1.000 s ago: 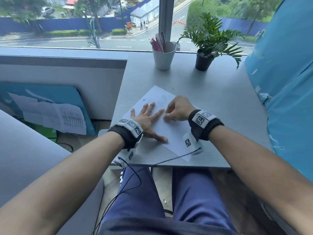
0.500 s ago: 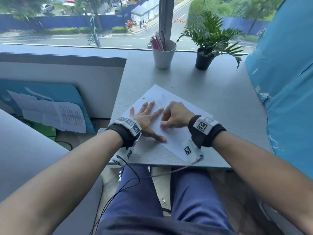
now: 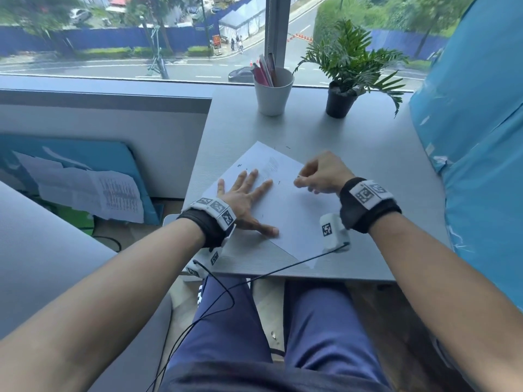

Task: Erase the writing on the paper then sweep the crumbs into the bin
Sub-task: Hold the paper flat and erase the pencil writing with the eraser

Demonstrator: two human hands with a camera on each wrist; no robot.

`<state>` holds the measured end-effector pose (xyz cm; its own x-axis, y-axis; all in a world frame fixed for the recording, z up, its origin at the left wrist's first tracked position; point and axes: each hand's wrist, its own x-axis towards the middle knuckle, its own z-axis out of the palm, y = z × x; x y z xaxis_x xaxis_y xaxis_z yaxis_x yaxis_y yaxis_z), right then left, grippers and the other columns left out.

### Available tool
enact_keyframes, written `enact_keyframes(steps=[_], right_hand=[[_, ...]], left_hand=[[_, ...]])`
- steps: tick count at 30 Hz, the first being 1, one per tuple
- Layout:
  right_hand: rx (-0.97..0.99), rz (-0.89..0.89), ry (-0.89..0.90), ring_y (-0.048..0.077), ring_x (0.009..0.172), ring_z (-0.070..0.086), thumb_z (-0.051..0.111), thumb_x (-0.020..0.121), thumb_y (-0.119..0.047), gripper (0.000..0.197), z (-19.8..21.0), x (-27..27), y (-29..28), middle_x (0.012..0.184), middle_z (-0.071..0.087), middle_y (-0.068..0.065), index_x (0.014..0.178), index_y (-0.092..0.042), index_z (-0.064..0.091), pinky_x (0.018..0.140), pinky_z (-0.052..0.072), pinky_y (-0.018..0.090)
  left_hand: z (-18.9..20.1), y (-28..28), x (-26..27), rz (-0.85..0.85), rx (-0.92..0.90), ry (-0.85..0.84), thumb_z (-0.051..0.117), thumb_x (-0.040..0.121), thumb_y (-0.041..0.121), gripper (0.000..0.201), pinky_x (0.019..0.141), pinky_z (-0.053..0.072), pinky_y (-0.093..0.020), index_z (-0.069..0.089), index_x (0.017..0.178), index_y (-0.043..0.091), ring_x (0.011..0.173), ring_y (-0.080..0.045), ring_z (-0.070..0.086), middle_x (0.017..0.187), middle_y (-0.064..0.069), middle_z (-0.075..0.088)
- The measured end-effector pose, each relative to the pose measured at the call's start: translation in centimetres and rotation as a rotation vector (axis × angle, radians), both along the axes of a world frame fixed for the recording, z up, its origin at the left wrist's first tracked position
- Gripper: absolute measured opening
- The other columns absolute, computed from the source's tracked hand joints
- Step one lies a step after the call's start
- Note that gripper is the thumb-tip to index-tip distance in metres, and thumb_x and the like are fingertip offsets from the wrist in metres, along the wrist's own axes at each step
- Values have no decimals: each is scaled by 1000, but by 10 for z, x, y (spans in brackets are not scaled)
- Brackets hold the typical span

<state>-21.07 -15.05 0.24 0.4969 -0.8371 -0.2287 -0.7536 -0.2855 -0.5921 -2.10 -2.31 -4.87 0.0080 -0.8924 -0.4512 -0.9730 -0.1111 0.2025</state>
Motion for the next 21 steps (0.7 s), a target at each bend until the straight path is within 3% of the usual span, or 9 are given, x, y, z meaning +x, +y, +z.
enact_keyframes(steps=[3, 6, 10, 14, 17, 21], right_hand=[[50, -21, 144, 12, 56, 60, 79, 74, -21, 10, -7, -33, -9, 69, 69, 3, 74, -13, 73, 53, 48, 20], [67, -55, 155, 17, 69, 62, 78, 74, -25, 14, -18, -48, -11, 70, 68, -1, 71, -13, 71, 68, 51, 25], [44, -43, 176, 15, 81, 62, 75, 78, -24, 13, -16, -46, -7, 76, 68, -4, 80, -11, 75, 72, 44, 22], [41, -43, 200, 15, 87, 62, 76, 80, -25, 13, -12, -44, -5, 81, 68, -3, 81, -13, 75, 74, 42, 21], [25, -42, 197, 15, 87, 61, 76, 80, -25, 13, -11, -44, -4, 81, 67, -2, 82, -12, 75, 75, 42, 21], [1, -25, 195, 15, 86, 58, 75, 82, -24, 15, -9, -44, -3, 79, 64, -2, 85, -9, 75, 75, 40, 20]], left_hand=[[-1, 1, 1, -19, 2, -4, 48, 52, 100, 132, 114, -18, -62, -17, 152, 46, 146, -18, -31, 158, 7, -35], [1, 0, 6, -42, -17, 3, 43, 71, 91, 113, 117, -13, -59, -14, 155, 41, 148, -17, -26, 160, 7, -30], [1, -7, 19, -2, -68, -44, 28, 96, 69, 80, 121, -6, -53, -8, 158, 33, 152, -16, -14, 164, 6, -19], [11, -14, 13, 28, -155, -163, 29, 105, 37, 68, 122, -6, -49, -9, 158, 16, 153, -18, -9, 166, -5, -13], [20, 0, -23, -268, -207, -68, 34, 106, 31, 67, 123, -5, -45, -3, 159, 16, 152, -16, -12, 165, -2, -15], [7, 29, -70, -721, -86, 51, 30, 104, 50, 67, 120, -10, -41, 2, 159, 28, 152, -15, -12, 166, 5, -12]])
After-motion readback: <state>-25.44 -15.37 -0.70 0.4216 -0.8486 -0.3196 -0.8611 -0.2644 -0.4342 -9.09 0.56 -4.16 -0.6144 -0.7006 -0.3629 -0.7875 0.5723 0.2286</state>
